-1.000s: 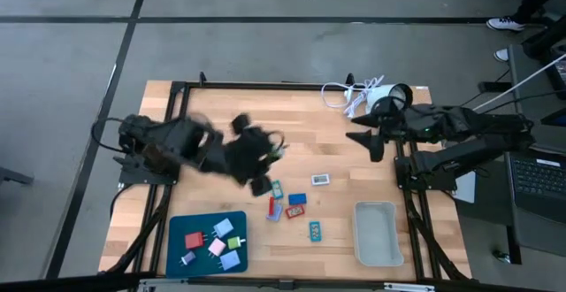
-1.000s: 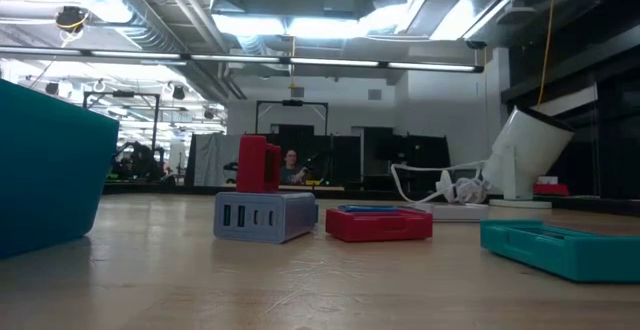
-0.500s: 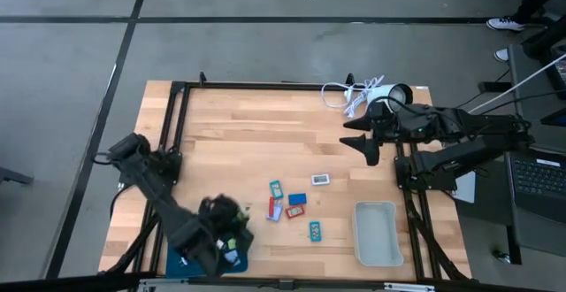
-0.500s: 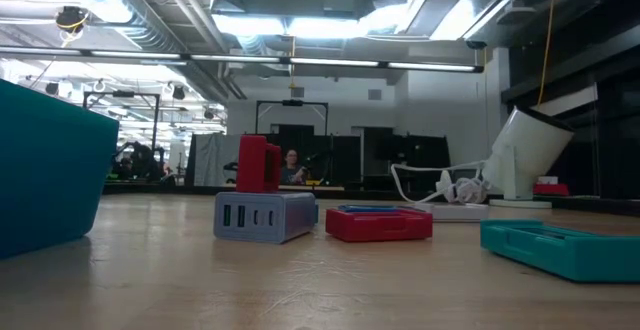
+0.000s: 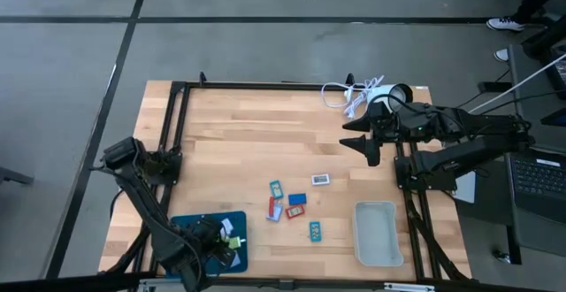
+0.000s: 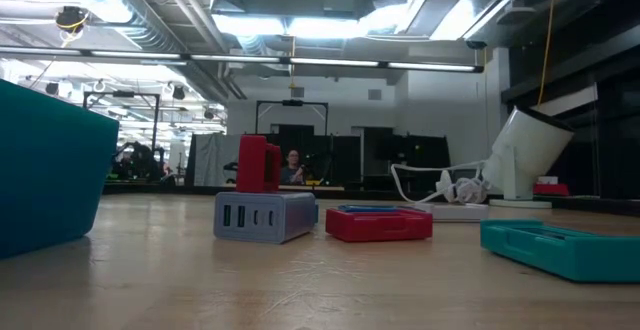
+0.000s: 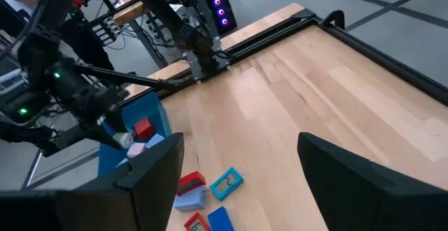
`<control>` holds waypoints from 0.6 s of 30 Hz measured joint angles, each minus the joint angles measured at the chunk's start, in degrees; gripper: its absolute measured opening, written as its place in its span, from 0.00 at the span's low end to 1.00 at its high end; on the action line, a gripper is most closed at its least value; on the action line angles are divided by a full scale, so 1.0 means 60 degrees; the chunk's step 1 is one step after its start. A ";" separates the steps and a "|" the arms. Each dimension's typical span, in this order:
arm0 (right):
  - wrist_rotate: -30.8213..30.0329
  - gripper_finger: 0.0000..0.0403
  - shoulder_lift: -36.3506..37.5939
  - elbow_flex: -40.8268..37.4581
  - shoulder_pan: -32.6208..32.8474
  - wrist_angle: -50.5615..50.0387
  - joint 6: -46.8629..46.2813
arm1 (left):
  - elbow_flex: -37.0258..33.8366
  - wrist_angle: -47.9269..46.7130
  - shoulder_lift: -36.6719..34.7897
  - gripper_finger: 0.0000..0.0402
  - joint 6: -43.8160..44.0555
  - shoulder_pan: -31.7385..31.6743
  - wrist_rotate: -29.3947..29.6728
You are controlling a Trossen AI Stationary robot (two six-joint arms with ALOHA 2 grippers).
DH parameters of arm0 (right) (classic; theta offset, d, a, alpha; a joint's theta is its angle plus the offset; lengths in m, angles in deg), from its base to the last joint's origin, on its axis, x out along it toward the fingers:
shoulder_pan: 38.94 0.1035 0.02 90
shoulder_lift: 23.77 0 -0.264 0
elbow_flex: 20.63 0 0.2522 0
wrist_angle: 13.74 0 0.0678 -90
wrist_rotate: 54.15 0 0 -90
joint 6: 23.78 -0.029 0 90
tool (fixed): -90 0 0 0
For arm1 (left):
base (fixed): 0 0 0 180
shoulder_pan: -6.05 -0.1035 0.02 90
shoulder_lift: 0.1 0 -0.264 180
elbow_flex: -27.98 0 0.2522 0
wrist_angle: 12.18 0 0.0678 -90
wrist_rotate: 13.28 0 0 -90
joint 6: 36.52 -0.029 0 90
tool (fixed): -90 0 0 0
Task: Pick & Place Office items
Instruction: Put the green charger adapter into the blue bin, then put the left red digital clock into the gray bin
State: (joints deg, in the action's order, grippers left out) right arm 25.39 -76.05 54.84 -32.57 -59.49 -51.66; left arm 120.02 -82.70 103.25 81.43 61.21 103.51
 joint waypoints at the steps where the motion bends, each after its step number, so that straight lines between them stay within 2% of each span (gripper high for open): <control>1: 0.0000 0.70 -0.0003 0.0000 0.0000 0.0000 -0.0001 | -0.0279 0.0395 0.0003 0.32 0.0000 0.0000 -0.0088; 4: 0.0004 0.70 -0.0003 0.0000 0.0000 0.0040 -0.0087 | -0.0855 0.1152 0.0007 0.32 -0.0006 -0.0001 -0.0459; 7: 0.0007 0.70 -0.0003 0.0000 0.0000 0.0051 -0.0255 | -0.1110 0.1183 0.0011 0.34 0.0173 -0.0050 -0.0541; 13: 0.0146 0.70 -0.0003 0.0000 0.0000 0.0157 -0.0324 | -0.1110 0.1181 0.0007 0.55 0.0222 -0.0342 -0.1657; 18: 0.0146 0.70 -0.0003 0.0000 0.0000 0.0338 -0.0326 | -0.1110 0.1179 -0.0063 0.66 0.0518 -0.0441 -0.1642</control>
State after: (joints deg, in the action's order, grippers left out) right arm 26.26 -76.07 54.84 -32.57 -57.46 -53.61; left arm 113.36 -75.63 102.87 84.54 58.56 93.65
